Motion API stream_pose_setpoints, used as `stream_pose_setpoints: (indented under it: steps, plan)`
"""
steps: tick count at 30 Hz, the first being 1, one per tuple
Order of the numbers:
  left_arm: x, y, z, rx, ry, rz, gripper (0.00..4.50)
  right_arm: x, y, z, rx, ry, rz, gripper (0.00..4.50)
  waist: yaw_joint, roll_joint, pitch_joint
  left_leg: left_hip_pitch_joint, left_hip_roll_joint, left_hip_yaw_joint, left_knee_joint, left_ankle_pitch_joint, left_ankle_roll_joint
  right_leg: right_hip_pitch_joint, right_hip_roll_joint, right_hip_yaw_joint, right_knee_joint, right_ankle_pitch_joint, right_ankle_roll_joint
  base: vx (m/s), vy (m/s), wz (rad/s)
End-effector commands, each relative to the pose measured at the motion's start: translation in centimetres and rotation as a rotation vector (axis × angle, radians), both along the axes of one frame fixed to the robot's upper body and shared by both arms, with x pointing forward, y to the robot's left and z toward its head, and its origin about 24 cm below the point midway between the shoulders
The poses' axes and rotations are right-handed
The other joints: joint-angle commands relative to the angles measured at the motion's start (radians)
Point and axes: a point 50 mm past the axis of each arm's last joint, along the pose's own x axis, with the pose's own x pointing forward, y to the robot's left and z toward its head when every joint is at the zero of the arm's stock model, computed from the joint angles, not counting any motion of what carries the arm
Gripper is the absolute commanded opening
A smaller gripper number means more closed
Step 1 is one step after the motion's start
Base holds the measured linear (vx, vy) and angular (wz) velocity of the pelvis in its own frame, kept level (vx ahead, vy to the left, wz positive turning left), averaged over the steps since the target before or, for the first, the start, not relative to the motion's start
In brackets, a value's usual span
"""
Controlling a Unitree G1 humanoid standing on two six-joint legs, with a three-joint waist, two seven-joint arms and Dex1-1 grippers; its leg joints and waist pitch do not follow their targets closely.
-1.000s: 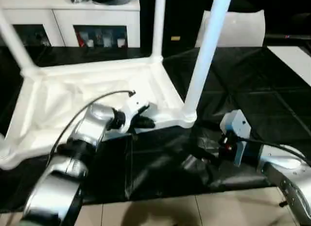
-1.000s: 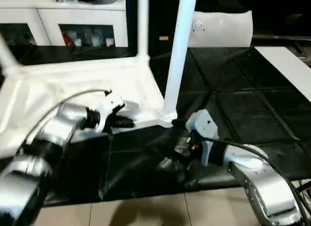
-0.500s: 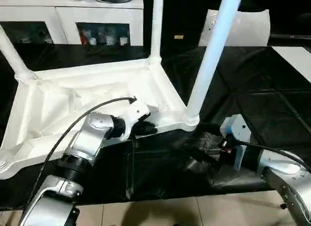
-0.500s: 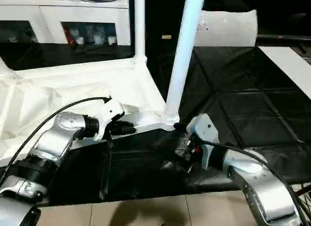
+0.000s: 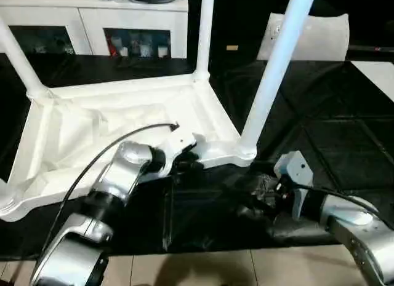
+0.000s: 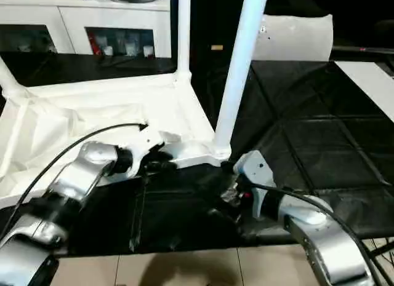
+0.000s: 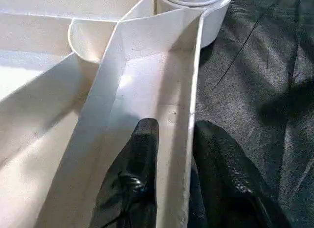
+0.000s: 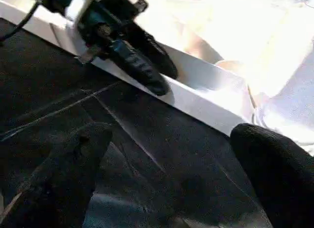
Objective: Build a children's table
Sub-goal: Rotate table base
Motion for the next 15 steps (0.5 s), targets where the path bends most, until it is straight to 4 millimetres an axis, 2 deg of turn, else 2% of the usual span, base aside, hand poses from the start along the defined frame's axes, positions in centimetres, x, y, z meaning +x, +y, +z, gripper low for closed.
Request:
stream_pose_setpoints:
  steps: [1, 5, 6, 7, 9, 10, 12, 13, 14, 15]
  plan:
    - [0.3, -0.8, 0.2, -0.021, 0.009, -0.045, 1.27, 0.1, -0.2, -0.1, -0.009, -0.006, -0.005, 4.5, 0.006, -0.008, -0.055, -0.004, 0.027, 0.014, -0.064, -0.011, 0.088, 0.054, -0.04, 0.015, -0.048, 0.038, -0.253, 0.0, 0.0, 0.0]
    - [0.6, -1.1, 0.1, 0.007, 0.025, -0.095, 1.27, 0.1, -0.4, -0.2, -0.011, -0.005, -0.005, 4.5, 0.013, -0.009, -0.058, -0.002, 0.027, 0.015, -0.061, 0.006, 0.097, 0.055, -0.04, 0.015, -0.045, 0.07, -0.261, 0.0, 0.0, 0.0]
    - [0.6, -1.1, 0.1, 0.01, 0.024, -0.097, 1.02, 0.1, -0.4, -0.2, -0.012, -0.005, -0.005, 4.5, 0.015, -0.009, -0.058, -0.003, 0.029, 0.014, -0.062, 0.009, 0.097, 0.057, -0.042, 0.015, -0.043, 0.076, -0.262, 0.0, 0.0, 0.0]
    - [0.9, -1.2, 0.2, 0.03, 0.025, -0.124, 1.02, 0.1, -0.4, -0.3, -0.012, -0.006, -0.005, 4.5, 0.017, -0.005, -0.057, -0.002, 0.028, 0.014, -0.061, 0.013, 0.097, 0.056, -0.041, 0.015, -0.044, 0.088, -0.266, 0.0, 0.0, 0.0]
    - [0.9, -1.3, 0.2, 0.033, 0.028, -0.133, 0.93, 0.1, -0.5, -0.3, -0.013, -0.006, -0.006, 4.5, 0.02, -0.007, -0.058, -0.001, 0.029, 0.014, -0.062, 0.007, 0.093, 0.058, -0.042, 0.015, -0.043, 0.083, -0.266, 0.0, 0.0, 0.0]
    - [1.0, -1.3, 0.2, 0.041, 0.034, -0.14, 0.88, 0.1, -0.5, -0.3, -0.014, -0.006, -0.006, 4.5, 0.021, -0.001, -0.058, -0.001, 0.029, 0.013, -0.062, 0.005, 0.089, 0.058, -0.043, 0.015, -0.042, 0.08, -0.266, 0.0, 0.0, 0.0]
    - [1.2, -1.3, 0.2, 0.073, 0.035, -0.159, 0.58, 0.0, -0.5, -0.5, -0.014, -0.005, -0.007, 4.5, 0.021, -0.004, -0.058, -0.002, 0.03, 0.013, -0.062, 0.004, 0.086, 0.059, -0.043, 0.015, -0.042, 0.087, -0.269, 0.0, 0.0, 0.0]
    - [1.3, -1.2, 0.2, 0.085, 0.038, -0.165, 0.55, 0.0, -0.6, -0.5, -0.015, -0.005, -0.008, 4.5, 0.022, -0.001, -0.058, 0.0, 0.029, 0.013, -0.063, -0.006, 0.081, 0.058, -0.043, 0.014, -0.043, 0.078, -0.267, 0.0, 0.0, 0.0]
    - [1.3, -1.2, 0.2, 0.088, 0.039, -0.165, 0.55, -0.1, -0.6, -0.6, -0.014, -0.005, -0.009, 4.5, 0.022, -0.002, -0.058, 0.001, 0.029, 0.013, -0.063, -0.008, 0.08, 0.058, -0.042, 0.014, -0.044, 0.079, -0.268, 0.0, 0.0, 0.0]
    - [1.4, -1.2, 0.2, 0.087, 0.04, -0.164, 0.26, -0.1, -0.6, -0.6, -0.014, -0.005, -0.009, 4.5, 0.022, -0.004, -0.058, -0.001, 0.028, 0.013, -0.063, -0.009, 0.078, 0.061, -0.043, 0.015, -0.043, 0.086, -0.27, 0.0, 0.0, 0.0]
